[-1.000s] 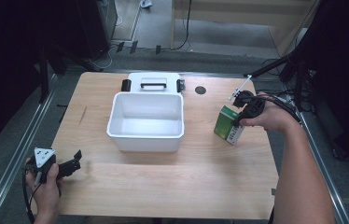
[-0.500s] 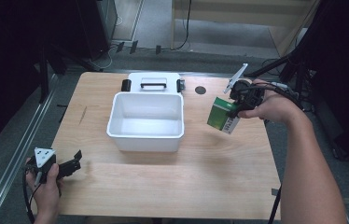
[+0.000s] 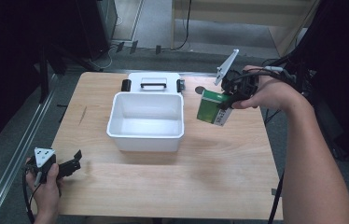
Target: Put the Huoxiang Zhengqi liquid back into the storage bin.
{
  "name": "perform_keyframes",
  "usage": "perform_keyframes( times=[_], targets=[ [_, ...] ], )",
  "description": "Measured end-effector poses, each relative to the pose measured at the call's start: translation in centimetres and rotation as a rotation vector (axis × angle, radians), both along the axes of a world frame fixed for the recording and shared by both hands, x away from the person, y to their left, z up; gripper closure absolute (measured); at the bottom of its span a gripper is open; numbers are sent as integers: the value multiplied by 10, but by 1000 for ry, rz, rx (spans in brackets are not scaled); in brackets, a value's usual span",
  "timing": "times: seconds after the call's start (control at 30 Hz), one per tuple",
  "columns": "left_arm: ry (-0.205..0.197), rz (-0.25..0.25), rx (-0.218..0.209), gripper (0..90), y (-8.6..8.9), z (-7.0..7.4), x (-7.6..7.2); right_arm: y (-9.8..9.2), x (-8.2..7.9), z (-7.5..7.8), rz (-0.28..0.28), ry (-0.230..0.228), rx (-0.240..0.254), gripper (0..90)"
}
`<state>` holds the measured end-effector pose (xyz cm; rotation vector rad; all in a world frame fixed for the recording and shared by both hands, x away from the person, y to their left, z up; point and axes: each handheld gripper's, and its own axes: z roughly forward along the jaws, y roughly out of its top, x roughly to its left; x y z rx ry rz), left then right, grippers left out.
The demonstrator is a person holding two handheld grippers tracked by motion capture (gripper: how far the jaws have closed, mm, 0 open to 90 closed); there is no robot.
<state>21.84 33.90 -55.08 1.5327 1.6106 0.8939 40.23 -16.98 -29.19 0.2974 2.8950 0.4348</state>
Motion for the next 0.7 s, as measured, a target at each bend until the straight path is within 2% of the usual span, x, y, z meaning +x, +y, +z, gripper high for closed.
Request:
perform_keyframes(
  times=[0.1, 0.3, 0.43, 0.7],
  targets=[
    [-3, 1, -5, 7, 0, 0, 0, 10, -2, 14, 35, -4, 17, 647],
    [-2, 6, -5, 7, 1, 0, 0, 26, -4, 31, 81, 2, 34, 647],
    [-2, 7, -8, 7, 1, 0, 0, 37, -4, 37, 115, 7, 33, 647],
    [-4, 4, -17, 7, 2, 0, 0, 73, -4, 44, 199, 18, 30, 647]
  ],
)
